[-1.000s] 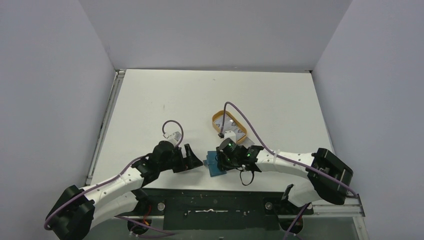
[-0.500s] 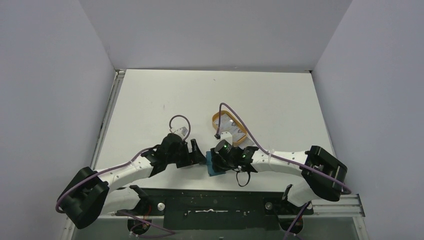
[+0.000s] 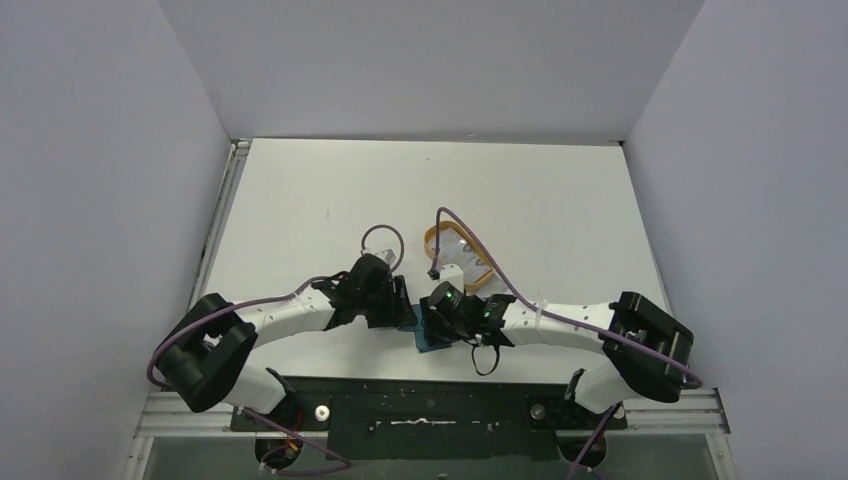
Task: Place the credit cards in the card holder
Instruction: Close the card holder at the center of the board, then pick up the card holder from the center of the board.
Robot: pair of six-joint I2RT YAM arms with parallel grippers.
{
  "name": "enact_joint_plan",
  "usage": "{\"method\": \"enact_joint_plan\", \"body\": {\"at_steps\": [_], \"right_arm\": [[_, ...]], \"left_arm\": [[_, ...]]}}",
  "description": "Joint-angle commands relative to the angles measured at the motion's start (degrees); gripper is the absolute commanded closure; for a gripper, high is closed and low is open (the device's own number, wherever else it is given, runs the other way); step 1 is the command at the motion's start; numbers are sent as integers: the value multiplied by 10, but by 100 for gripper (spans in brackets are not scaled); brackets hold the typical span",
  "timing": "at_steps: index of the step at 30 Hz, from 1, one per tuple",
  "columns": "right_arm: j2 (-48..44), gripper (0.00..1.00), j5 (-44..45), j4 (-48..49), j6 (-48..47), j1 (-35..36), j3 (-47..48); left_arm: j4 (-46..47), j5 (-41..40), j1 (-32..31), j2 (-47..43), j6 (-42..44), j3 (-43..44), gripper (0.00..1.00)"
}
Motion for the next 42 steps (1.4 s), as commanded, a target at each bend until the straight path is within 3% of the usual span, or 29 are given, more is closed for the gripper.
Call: {"method": "enact_joint_plan", "body": {"at_steps": [1, 9, 17, 23, 29, 38, 42], "right_arm": [[-5, 48, 16, 9, 5, 7, -7], [-40, 47, 19, -5, 12, 7, -3], [-106, 38, 23, -13, 45, 2, -22], [-152, 30, -21, 58, 104, -36, -87], [-171, 27, -122, 230, 172, -108, -186], [-85, 30, -189, 372, 205, -129, -216], [-56, 38, -203, 397, 207, -130, -213]], "left_arm": [[-26, -10, -14, 23, 23, 31, 53], [-36, -20, -16, 45, 37, 25, 82], [-40, -29, -16, 64, 49, 16, 99], [-28, -28, -18, 80, 47, 8, 100], [-21, -29, -21, 90, 43, 3, 100], [-19, -29, -23, 95, 39, 5, 100], [-19, -28, -24, 94, 36, 6, 100]]}}
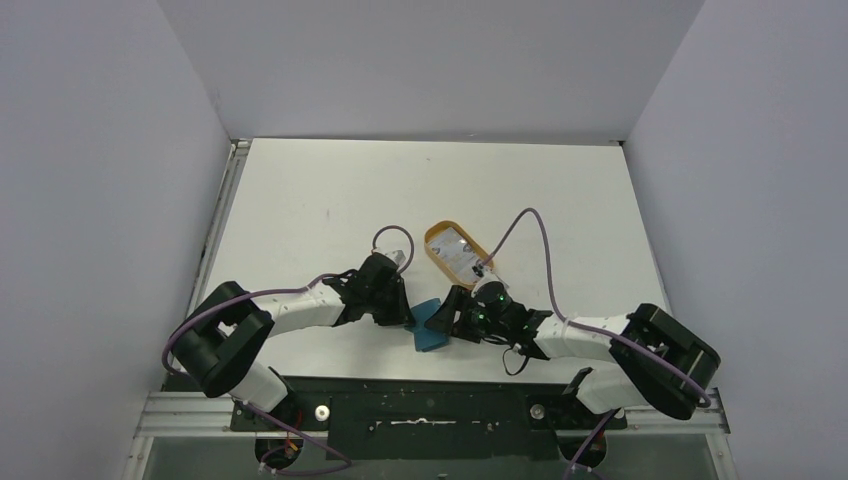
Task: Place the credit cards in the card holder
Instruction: Pick up the card holder from the center of the board.
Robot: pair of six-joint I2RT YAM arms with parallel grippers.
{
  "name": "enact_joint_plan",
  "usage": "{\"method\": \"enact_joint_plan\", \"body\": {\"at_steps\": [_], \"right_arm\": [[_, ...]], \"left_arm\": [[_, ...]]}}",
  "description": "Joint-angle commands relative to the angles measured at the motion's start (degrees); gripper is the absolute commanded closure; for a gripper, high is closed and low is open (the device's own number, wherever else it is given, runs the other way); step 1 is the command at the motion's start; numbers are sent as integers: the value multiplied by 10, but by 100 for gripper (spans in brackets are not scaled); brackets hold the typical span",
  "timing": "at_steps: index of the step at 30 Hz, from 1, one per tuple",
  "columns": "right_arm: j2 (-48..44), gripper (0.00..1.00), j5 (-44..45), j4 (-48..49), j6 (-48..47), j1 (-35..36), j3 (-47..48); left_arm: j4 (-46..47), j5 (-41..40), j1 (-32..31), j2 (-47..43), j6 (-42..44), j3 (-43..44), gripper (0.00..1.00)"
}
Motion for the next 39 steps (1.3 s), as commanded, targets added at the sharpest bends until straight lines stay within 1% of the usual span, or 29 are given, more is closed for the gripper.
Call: {"method": "enact_joint_plan", "body": {"at_steps": [1, 4, 9, 11, 13, 16, 18, 20, 24, 26, 30, 32, 34, 35, 37, 39], "right_arm": [[29, 40, -26, 80, 10, -4, 3], [45, 45, -37, 94, 12, -4, 5], [54, 42, -55, 106, 15, -4, 4], [48, 44, -56, 90, 12, -4, 3], [37, 48, -54, 63, 4, -4, 1], [24, 61, -50, 52, 3, -5, -8], [25, 65, -50, 51, 1, -5, -6], [33, 66, -52, 54, 0, -5, -2], [50, 63, -59, 63, 0, -4, 5], [56, 69, -62, 68, 0, -4, 5], [51, 93, -64, 74, -4, -4, 5], [27, 100, -61, 63, -17, -3, 8], [-20, 100, -47, -3, -42, 1, 23], [-48, 100, -39, -42, -58, 4, 33], [-105, 100, -20, -122, -89, 9, 55], [-160, 100, 2, -215, -121, 11, 79]], "left_arm": [[-39, -38, -8, 32, 12, -17, 100], [-38, -39, -8, 32, 10, -17, 100], [-40, -39, -9, 31, 9, -16, 100], [-42, -41, -9, 30, 9, -15, 100], [-44, -40, -9, 28, 8, -14, 100], [-46, -41, -9, 25, 8, -13, 100], [-47, -42, -9, 24, 8, -14, 100], [-47, -42, -9, 24, 8, -12, 100], [-43, -39, -9, 26, 5, -14, 100], [-40, -38, -9, 26, 3, -15, 100], [-43, -36, -10, 23, 2, -15, 100], [-56, -42, -10, 4, 0, -14, 100], [-93, -56, -10, -34, -3, -9, 99], [-115, -64, -9, -59, -5, -5, 91], [-167, -87, -6, -122, -6, 9, 65], [-225, -121, -5, -191, -4, 26, 42]]}}
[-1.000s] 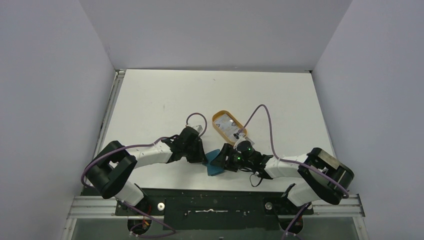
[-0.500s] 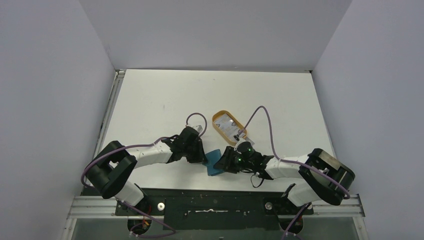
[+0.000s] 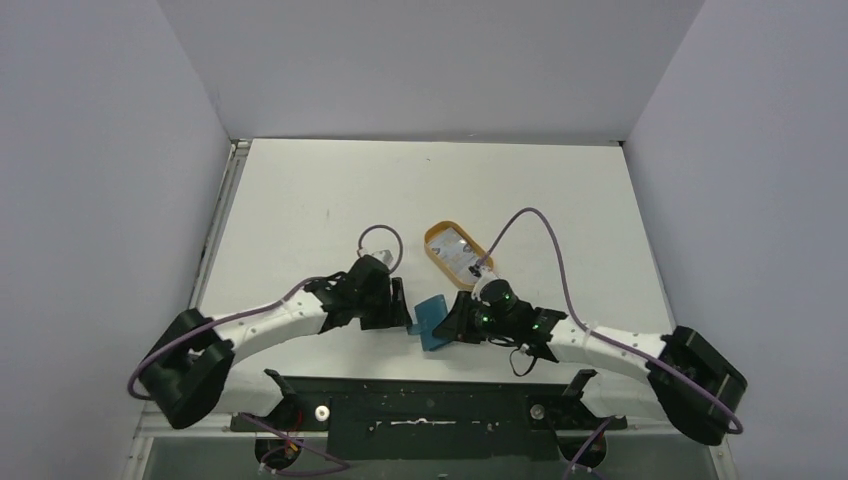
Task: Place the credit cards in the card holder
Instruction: Pick up the card holder from the center of the board.
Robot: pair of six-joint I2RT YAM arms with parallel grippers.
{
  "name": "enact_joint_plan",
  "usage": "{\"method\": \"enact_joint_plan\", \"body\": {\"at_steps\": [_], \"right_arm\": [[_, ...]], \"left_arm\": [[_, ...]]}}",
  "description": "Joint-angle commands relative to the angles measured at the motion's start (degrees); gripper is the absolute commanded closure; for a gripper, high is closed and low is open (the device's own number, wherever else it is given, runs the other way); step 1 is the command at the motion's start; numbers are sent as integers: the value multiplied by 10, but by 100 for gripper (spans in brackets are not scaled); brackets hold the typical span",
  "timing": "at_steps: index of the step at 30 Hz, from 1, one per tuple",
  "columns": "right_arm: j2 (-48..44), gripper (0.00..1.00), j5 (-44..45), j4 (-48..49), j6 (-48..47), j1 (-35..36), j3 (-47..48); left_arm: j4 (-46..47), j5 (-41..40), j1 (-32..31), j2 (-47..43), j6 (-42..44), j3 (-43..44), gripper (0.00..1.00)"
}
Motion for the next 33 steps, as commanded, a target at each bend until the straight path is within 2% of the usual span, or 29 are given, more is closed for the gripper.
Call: {"method": "enact_joint_plan", "body": {"at_steps": [1, 3, 4, 6, 9, 14, 19, 23, 29, 33], "right_arm": [[-134, 100, 66, -184, -91, 5, 77], [-192, 100, 93, -281, -128, 8, 110], [-232, 100, 112, -338, -150, 11, 130], [-290, 100, 150, -438, -191, 11, 168], [-348, 100, 207, -550, -248, 11, 234], [-361, 100, 263, -627, -305, 11, 310], [-359, 100, 297, -578, -332, 11, 319], [-339, 100, 314, -511, -374, 11, 314], [-275, 100, 405, -440, -491, 18, 359], [-227, 100, 546, -350, -615, 64, 401]], "left_arm": [[-165, -100, 7, -164, 8, 35, 35], [-223, -144, 7, -230, 7, 55, 27], [-259, -172, 9, -259, -1, 67, 17], [-320, -236, 12, -311, -21, 84, 4], [-377, -301, 18, -380, -46, 94, 3], [-350, -310, 20, -467, -37, 70, 3], [-238, -229, 21, -500, -28, 23, 3], [-174, -166, 21, -497, -16, 26, 3], [-167, -116, 20, -434, 33, 121, 3], [-154, -119, 20, -391, 56, 185, 3]]}}
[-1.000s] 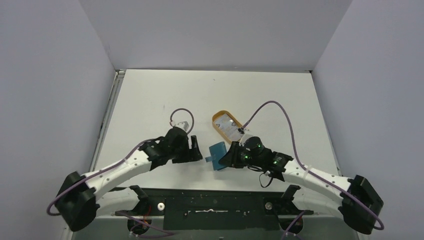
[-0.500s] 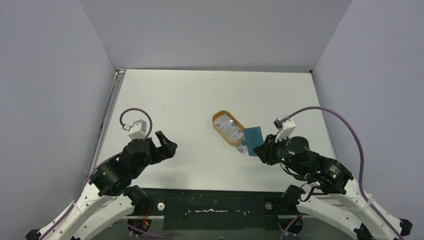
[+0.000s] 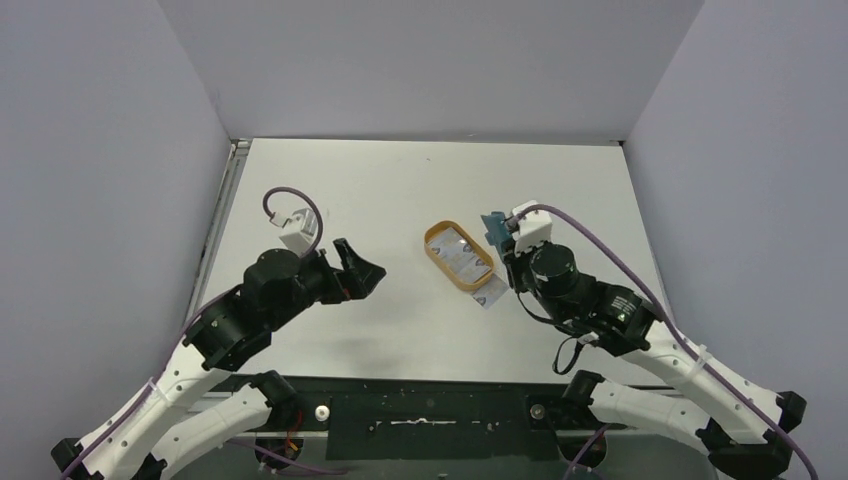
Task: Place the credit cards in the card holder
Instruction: Pick up the card holder from the center of the board, then close the card holder at the center of the board.
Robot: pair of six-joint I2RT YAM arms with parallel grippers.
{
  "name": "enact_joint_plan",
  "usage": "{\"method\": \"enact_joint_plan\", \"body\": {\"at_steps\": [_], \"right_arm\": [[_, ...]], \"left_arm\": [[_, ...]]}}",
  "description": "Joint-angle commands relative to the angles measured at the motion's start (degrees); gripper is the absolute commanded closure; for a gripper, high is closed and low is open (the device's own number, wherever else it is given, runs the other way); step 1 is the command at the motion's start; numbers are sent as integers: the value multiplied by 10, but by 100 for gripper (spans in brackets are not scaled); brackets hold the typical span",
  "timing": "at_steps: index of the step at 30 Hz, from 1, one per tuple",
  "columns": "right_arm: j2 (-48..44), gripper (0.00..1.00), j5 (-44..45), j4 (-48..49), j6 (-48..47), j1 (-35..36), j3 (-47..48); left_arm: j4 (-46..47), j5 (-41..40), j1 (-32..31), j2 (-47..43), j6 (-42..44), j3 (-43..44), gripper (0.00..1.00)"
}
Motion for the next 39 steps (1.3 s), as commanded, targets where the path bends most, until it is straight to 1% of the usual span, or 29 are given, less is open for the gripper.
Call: {"method": "enact_joint_plan", "body": {"at_steps": [1, 3, 5, 8, 11, 13, 15, 19, 23, 25, 28, 30, 36, 39], "right_arm": [[39, 100, 203, 209, -217, 62, 63], [55, 100, 258, 324, -345, 93, 58], [74, 100, 266, 426, -456, 109, 56], [105, 100, 255, 531, -583, 122, 59], [124, 100, 252, 655, -744, 167, 20], [135, 100, 256, 731, -842, 197, -13], [144, 100, 270, 778, -900, 224, -36], [163, 100, 305, 880, -999, 282, -85], [192, 100, 334, 993, -1091, 335, -129], [208, 100, 345, 1065, -1135, 363, -147], [241, 100, 354, 1163, -1202, 389, -166], [255, 100, 358, 1192, -1221, 401, -171], [250, 100, 367, 1184, -1206, 408, -168], [248, 100, 369, 1172, -1195, 407, -165]], "left_arm": [[74, 6, 2, 29, 45, 89, 3], [94, -22, 3, 39, 56, 112, 3], [127, -43, 5, 47, 62, 131, 3], [167, -16, 13, 66, 82, 169, 3], [174, 5, 18, 87, 79, 206, 3], [196, 16, 18, 84, 65, 201, 3], [232, 36, 18, 75, 47, 175, 3], [302, 72, 17, 53, 16, 115, 3], [445, 137, 17, 32, -30, 28, 3], [475, 162, 17, 34, -43, 12, 3], [478, 193, 16, 37, -45, 10, 3], [475, 204, 15, 37, -41, 10, 3], [445, 213, 14, 37, -32, 21, 3], [411, 218, 13, 44, -35, 34, 3]]}}
